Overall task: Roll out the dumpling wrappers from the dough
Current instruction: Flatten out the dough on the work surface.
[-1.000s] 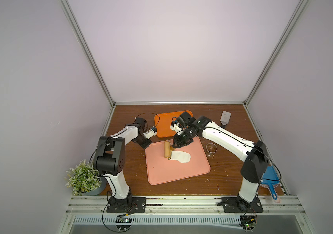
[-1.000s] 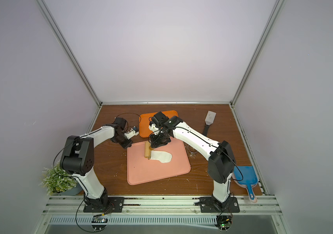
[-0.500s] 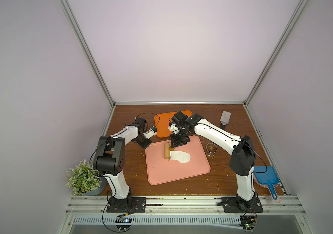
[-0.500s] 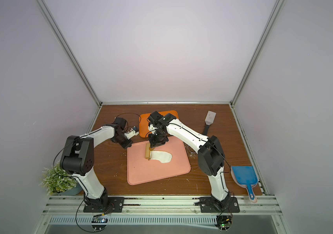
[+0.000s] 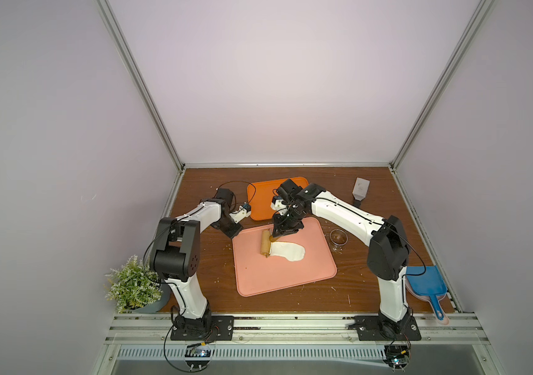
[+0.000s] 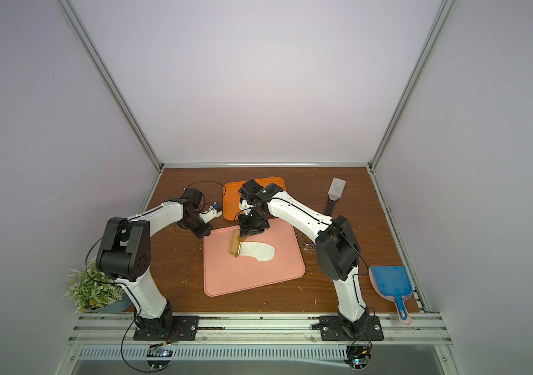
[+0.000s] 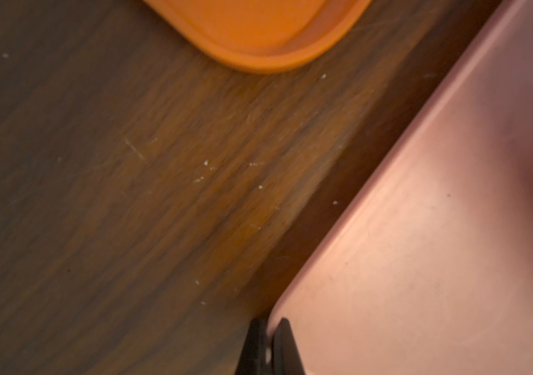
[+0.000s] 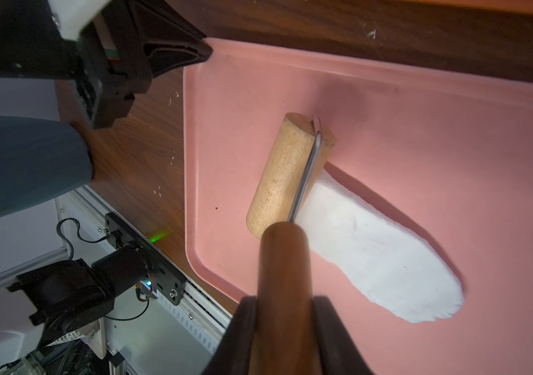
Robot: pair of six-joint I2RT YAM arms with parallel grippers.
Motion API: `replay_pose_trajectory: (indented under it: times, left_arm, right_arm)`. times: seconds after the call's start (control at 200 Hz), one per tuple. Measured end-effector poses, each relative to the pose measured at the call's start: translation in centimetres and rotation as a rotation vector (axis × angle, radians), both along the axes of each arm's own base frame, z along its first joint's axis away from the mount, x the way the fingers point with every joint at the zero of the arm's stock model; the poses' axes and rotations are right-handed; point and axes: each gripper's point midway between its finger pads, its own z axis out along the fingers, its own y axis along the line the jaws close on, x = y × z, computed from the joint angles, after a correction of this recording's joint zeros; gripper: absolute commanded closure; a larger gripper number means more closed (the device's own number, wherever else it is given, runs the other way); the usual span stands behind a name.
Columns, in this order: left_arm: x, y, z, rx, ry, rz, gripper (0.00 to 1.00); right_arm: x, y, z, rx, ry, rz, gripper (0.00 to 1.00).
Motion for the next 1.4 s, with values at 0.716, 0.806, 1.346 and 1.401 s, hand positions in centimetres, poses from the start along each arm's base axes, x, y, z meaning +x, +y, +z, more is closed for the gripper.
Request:
replay_pose_trajectory:
  times: [0.716,0.806,1.346,1.401]
  left_arm:
    - [0.0,0.0,0.0,0.0,0.0,0.0,1.0]
    - [0.0,0.0,0.0,0.0,0.0,0.0,1.0]
    - [0.0,0.0,0.0,0.0,0.001,0.001,1.0]
    - [0.0,0.0,0.0,0.0,0.0,0.001,1.0]
  right_arm:
    - [0.0,7.9,1.9,0.1,-0.102,0.064,1.0]
    - [0.3,7.6,3.2,0.05,-0.143,0.073,1.0]
    - [-0.3,1.7,8.0,-0.087,-0.19,0.085,1.0]
    - [-0.7,1.1,7.5,-0.106,-0.179,0.092,1.0]
